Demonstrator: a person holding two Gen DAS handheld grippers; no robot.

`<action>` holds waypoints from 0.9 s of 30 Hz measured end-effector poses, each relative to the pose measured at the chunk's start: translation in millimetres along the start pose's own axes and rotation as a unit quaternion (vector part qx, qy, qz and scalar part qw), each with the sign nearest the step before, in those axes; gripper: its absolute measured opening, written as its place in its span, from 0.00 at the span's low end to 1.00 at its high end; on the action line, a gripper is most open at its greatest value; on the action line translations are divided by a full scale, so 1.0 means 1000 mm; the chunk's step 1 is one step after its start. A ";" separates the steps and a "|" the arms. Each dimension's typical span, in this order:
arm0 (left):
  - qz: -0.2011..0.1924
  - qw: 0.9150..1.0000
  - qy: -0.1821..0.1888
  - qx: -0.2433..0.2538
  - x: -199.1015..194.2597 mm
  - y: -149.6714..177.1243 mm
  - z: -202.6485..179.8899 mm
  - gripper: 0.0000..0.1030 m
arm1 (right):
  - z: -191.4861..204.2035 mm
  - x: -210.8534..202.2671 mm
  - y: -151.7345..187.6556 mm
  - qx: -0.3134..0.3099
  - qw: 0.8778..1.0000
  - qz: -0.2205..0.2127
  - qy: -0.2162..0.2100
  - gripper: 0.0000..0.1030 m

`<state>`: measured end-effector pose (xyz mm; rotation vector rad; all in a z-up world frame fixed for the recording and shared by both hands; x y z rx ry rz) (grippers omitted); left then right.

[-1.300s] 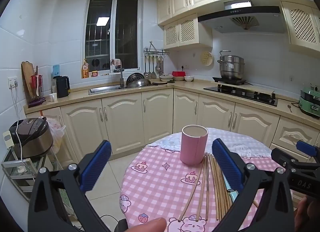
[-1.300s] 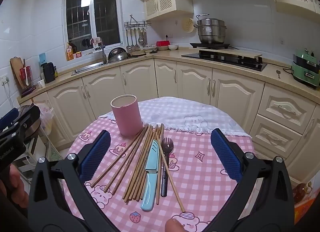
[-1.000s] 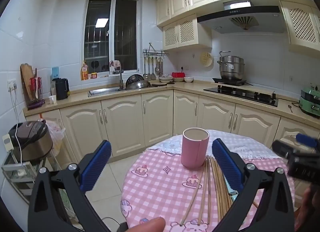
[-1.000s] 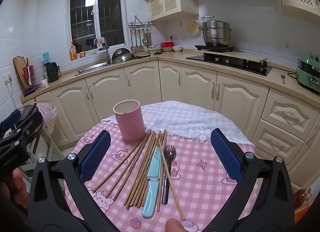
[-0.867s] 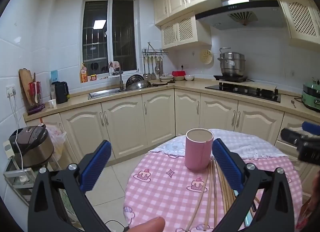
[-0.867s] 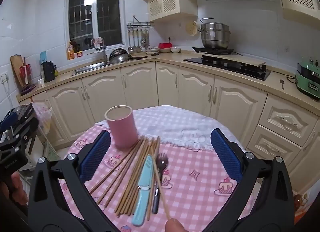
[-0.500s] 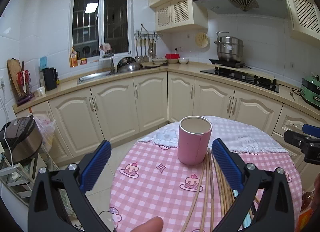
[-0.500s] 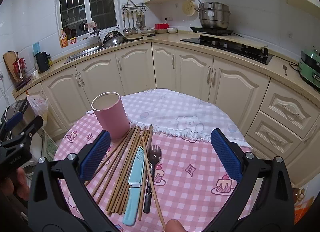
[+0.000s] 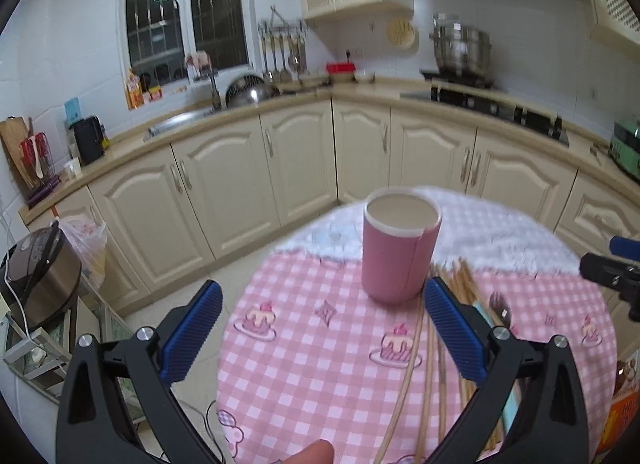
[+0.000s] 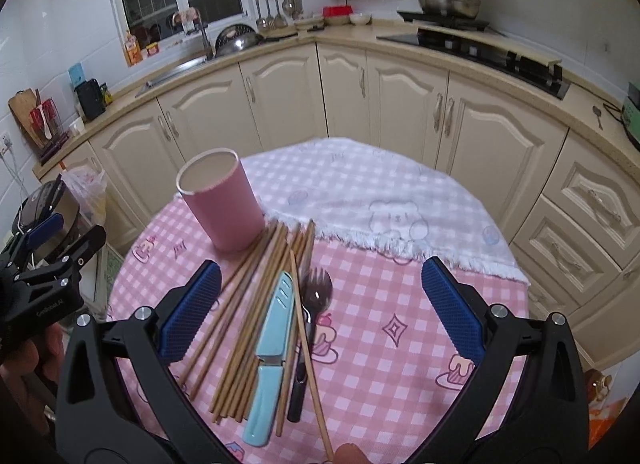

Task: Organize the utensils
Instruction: 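Move the left tool down toward the wooden chopsticks beside the pink cup, then close the left tool on one wooden chopstick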

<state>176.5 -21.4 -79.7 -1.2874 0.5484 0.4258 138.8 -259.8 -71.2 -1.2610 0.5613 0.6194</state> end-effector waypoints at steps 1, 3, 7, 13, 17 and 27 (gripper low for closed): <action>0.009 1.000 0.002 0.003 0.006 0.005 0.000 0.96 | -0.003 0.004 0.003 0.001 1.000 0.007 -0.002 0.95; 0.039 0.999 0.012 0.017 0.023 0.019 -0.006 0.96 | -0.010 0.013 0.012 0.002 1.000 0.026 0.003 0.95; 0.086 0.995 0.030 0.044 0.052 0.044 -0.020 0.96 | -0.025 0.031 0.032 0.007 0.998 0.061 0.014 0.95; 0.132 0.987 0.068 0.067 0.082 0.058 -0.036 0.96 | -0.040 0.053 0.051 0.018 0.995 0.095 0.018 0.95; 0.148 0.983 0.075 0.084 0.096 0.059 -0.042 0.96 | -0.042 0.062 0.056 0.017 0.994 0.108 0.016 0.95; 0.175 0.968 0.086 0.158 0.118 0.062 -0.069 0.95 | -0.031 0.084 0.067 -0.027 0.989 0.148 -0.005 0.90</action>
Point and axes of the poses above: each gripper's, at about its wrist camera, not at the fingertips, and x roughly the way its jaws point, z to its left, y to its underside, the point moved 5 cm from there along x, roughly the way its jaws point, and after that the axes turned 6 degrees about x, right-handed, at the moved point
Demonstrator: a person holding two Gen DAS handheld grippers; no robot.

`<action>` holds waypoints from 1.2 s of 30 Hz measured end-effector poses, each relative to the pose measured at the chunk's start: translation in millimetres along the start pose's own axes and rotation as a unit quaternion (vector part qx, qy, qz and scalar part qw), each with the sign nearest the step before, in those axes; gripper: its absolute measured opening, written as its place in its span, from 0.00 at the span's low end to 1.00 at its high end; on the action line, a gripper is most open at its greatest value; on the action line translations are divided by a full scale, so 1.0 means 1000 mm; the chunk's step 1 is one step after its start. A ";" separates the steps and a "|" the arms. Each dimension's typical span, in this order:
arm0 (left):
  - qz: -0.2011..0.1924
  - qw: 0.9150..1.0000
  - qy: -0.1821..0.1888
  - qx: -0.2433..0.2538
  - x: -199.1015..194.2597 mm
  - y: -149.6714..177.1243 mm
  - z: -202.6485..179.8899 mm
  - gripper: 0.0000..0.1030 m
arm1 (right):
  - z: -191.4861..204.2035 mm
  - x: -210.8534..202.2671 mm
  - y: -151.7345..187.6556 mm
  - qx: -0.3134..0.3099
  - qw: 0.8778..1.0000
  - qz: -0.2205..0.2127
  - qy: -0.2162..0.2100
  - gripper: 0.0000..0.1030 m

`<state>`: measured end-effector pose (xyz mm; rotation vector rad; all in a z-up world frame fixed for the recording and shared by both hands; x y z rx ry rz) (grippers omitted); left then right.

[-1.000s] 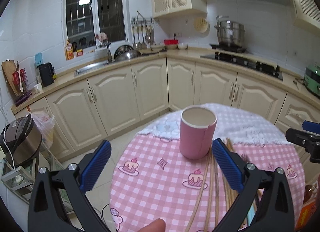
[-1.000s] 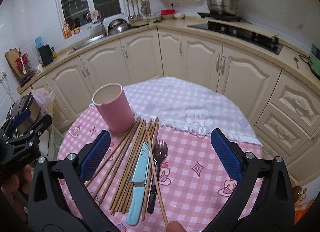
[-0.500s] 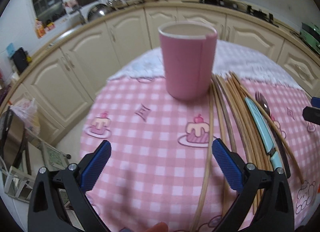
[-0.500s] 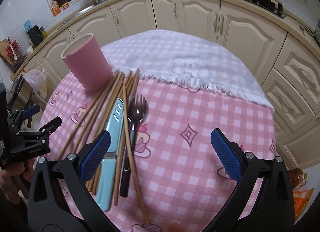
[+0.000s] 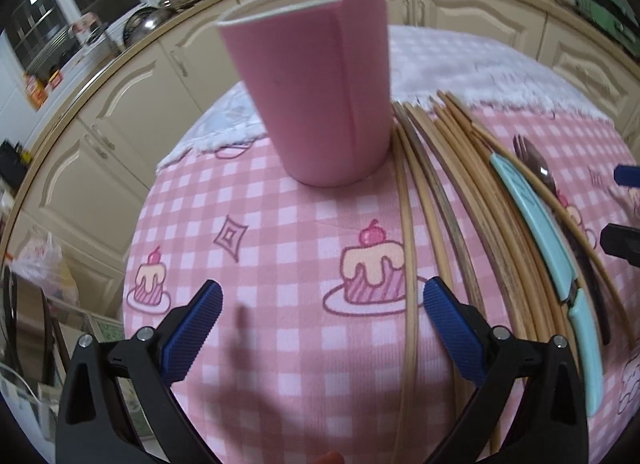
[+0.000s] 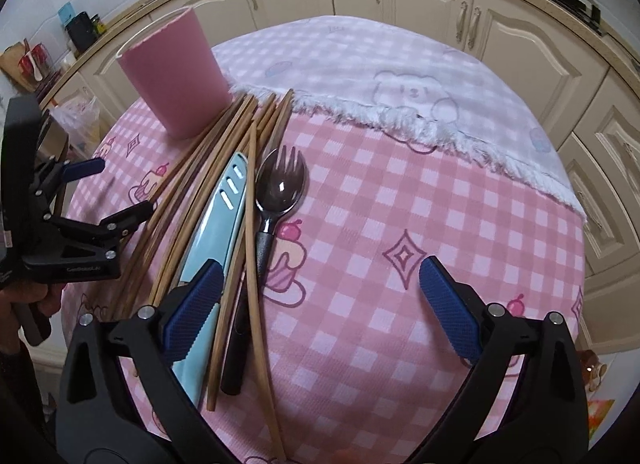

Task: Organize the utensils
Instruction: 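Close the left tool on one wooden chopstick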

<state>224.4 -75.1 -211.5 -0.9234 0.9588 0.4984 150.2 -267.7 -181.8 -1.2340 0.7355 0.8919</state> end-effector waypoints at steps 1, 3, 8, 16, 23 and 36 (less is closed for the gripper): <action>-0.001 1.000 0.001 0.003 0.001 -0.002 -0.001 0.95 | 0.002 0.002 -0.001 -0.006 1.000 0.002 -0.004 0.88; 0.003 1.000 0.009 0.009 0.003 -0.007 -0.001 0.95 | 0.007 0.005 -0.003 -0.012 1.000 0.006 -0.011 0.82; 0.013 0.999 0.040 0.014 0.008 -0.025 -0.004 0.73 | 0.013 0.018 -0.010 -0.025 0.999 0.025 -0.019 0.59; 0.015 0.994 0.100 0.032 0.007 -0.040 -0.021 0.27 | 0.025 0.027 -0.015 -0.050 0.998 0.041 -0.028 0.23; 0.009 0.994 0.099 0.045 0.002 -0.041 -0.036 0.06 | 0.019 0.022 -0.014 -0.019 0.997 0.041 -0.062 0.12; 0.002 0.994 0.102 0.041 0.000 -0.039 -0.034 0.05 | 0.020 0.023 -0.016 -0.024 0.997 0.043 -0.064 0.07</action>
Point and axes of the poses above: each gripper's, at about its wrist camera, not at the fingertips, and x roughly the way its jaws point, z to its left, y to its underside, the point moved 5 cm from there along x, roughly the way its jaws point, and after that the axes turned 6 degrees about x, right-handed, at the moved point
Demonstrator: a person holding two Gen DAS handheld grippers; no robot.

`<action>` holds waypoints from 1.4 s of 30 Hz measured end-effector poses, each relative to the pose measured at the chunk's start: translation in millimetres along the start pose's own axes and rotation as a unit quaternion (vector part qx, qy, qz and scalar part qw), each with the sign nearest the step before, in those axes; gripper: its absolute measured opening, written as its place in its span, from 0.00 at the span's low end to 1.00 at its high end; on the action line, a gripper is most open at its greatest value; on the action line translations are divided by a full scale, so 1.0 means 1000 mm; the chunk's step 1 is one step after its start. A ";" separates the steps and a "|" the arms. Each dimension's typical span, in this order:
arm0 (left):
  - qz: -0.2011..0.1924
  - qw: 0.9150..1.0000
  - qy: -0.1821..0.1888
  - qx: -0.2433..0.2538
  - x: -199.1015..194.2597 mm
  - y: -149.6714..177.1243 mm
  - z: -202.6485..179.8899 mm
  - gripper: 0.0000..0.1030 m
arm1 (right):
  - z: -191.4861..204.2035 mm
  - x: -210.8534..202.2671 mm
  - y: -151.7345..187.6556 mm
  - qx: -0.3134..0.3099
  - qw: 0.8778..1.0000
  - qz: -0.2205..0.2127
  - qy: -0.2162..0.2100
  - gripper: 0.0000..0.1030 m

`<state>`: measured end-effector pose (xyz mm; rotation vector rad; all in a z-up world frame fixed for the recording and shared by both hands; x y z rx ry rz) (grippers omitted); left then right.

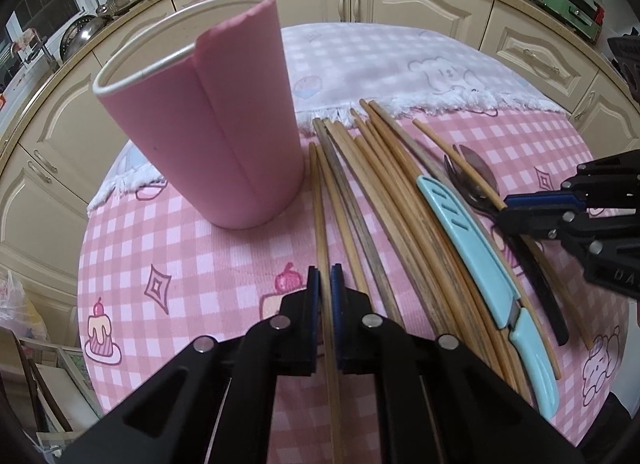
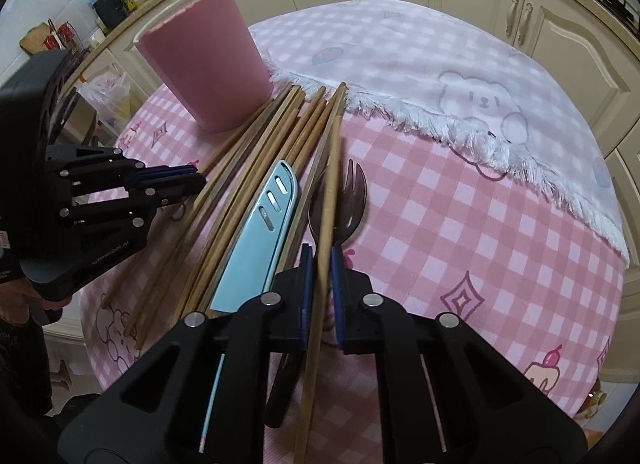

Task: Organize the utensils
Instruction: 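Close the left tool on one wooden chopstick, then lift the chopstick with the left tool and carry it over the pink cup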

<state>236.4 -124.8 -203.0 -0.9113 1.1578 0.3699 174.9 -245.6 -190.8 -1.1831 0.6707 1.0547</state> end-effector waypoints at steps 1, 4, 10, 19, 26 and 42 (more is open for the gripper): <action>-0.002 1.000 0.002 -0.003 0.000 0.002 0.002 0.05 | -0.002 -0.002 0.001 0.008 1.000 -0.004 -0.008 0.06; -0.010 1.000 0.012 -0.016 -0.004 0.005 0.004 0.05 | -0.009 -0.009 0.004 0.026 0.999 -0.012 -0.029 0.06; -0.024 0.999 0.016 -0.021 -0.012 0.015 0.003 0.05 | -0.015 -0.015 0.006 0.042 0.998 -0.024 -0.047 0.06; -0.123 0.991 0.034 -0.027 -0.067 0.024 0.001 0.05 | -0.015 -0.050 -0.004 0.070 0.988 -0.089 -0.102 0.06; -0.248 0.965 0.029 -0.078 -0.127 0.008 0.018 0.05 | -0.007 -0.080 -0.024 0.080 0.973 -0.158 -0.146 0.06; -0.459 0.868 -0.061 -0.180 -0.228 -0.088 0.106 0.05 | 0.067 -0.160 -0.156 0.033 0.924 -0.333 -0.184 0.06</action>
Point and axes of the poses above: each gripper's, at about its wrist camera, not at the fingertips, and x roughly the way its jaws point, z to its left, y to its underside, the point moved 5 cm from there along x, roughly the way its jaws point, and after that the axes turned 6 degrees about x, right-handed, at the moved point
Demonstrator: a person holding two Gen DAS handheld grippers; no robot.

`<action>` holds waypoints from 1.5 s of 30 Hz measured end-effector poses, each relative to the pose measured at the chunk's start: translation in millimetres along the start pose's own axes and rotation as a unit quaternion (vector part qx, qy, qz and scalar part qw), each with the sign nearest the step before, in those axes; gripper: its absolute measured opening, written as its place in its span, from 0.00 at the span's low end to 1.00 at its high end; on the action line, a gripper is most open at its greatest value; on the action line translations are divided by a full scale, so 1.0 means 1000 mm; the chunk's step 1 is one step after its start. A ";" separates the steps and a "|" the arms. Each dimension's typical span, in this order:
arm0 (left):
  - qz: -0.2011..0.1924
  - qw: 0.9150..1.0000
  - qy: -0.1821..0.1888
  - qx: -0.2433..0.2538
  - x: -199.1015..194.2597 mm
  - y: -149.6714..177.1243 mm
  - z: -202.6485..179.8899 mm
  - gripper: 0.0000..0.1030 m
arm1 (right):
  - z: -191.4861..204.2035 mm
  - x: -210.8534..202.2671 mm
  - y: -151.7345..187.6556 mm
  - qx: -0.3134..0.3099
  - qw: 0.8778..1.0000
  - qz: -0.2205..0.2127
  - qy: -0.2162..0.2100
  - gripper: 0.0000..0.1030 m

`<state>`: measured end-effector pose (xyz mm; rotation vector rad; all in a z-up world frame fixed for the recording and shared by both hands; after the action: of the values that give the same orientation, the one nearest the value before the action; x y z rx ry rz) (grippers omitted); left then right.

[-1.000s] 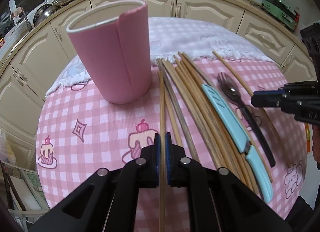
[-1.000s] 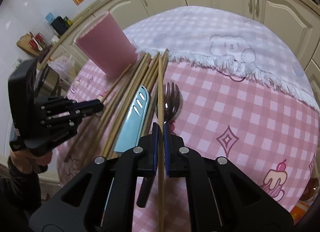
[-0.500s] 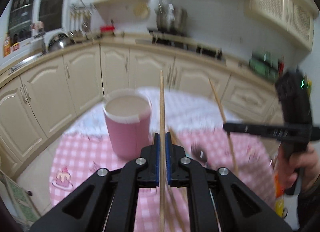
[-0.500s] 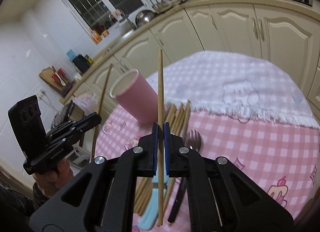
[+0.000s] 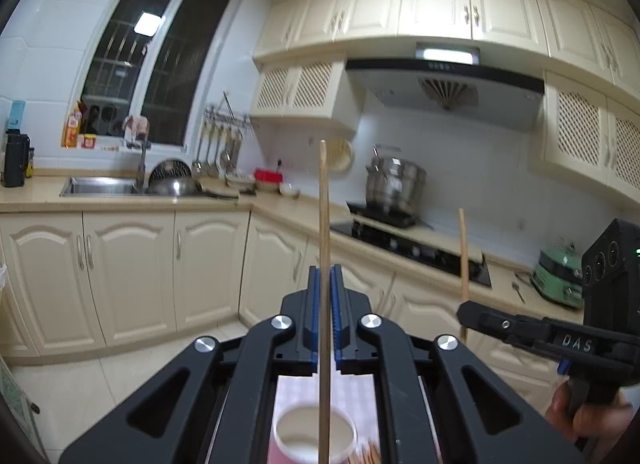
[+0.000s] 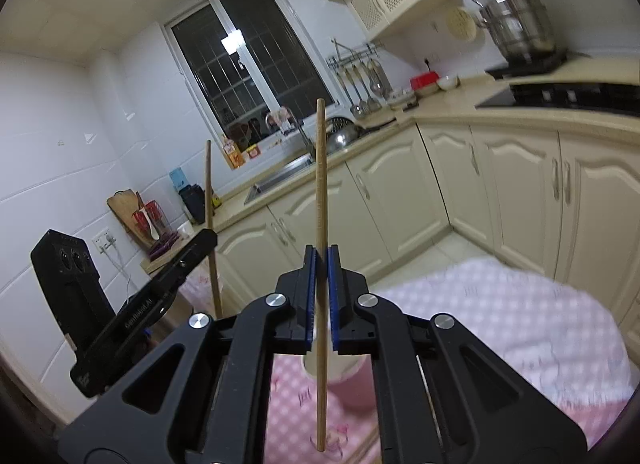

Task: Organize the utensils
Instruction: 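Lift the chopstick with the left tool and carry it over the pink cup, then lower the chopstick into the pink cup and open the left tool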

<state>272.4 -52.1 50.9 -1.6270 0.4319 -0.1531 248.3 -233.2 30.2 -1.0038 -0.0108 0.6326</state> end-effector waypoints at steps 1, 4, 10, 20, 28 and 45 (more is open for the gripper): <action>-0.013 1.000 -0.002 -0.002 0.006 -0.006 0.000 0.05 | 0.005 0.008 -0.006 -0.004 1.000 -0.004 -0.001 0.06; -0.028 1.000 -0.011 -0.006 0.025 -0.013 0.000 0.05 | 0.011 0.028 -0.016 -0.016 1.000 -0.015 0.003 0.06; -0.025 0.999 -0.028 -0.014 0.054 0.008 0.005 0.05 | 0.002 0.066 -0.015 -0.021 0.999 -0.020 0.019 0.06; 0.014 0.999 -0.033 -0.001 0.073 0.057 0.006 0.05 | -0.020 0.095 0.015 -0.017 0.999 0.016 0.045 0.06; 0.045 0.998 -0.034 0.022 0.058 0.076 0.008 0.43 | -0.045 0.086 0.033 0.015 0.997 0.038 0.064 0.76; 0.109 0.989 -0.077 0.062 -0.002 0.078 0.006 0.94 | -0.066 -0.011 0.021 0.049 0.992 0.027 0.110 0.94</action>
<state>258.0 -49.7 -25.9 -1.4463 0.4692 0.1072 248.0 -282.3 -20.1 -0.9761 0.2405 0.5634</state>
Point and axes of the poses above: each gripper's, at about its wrist camera, not at the fingertips, and x roughly the way its jaws point, z to its left, y to its underside, the point moved 5 cm from there along x, roughly the way its jaws point, and after that the axes turned 6 degrees about x, right-handed, at the moved point
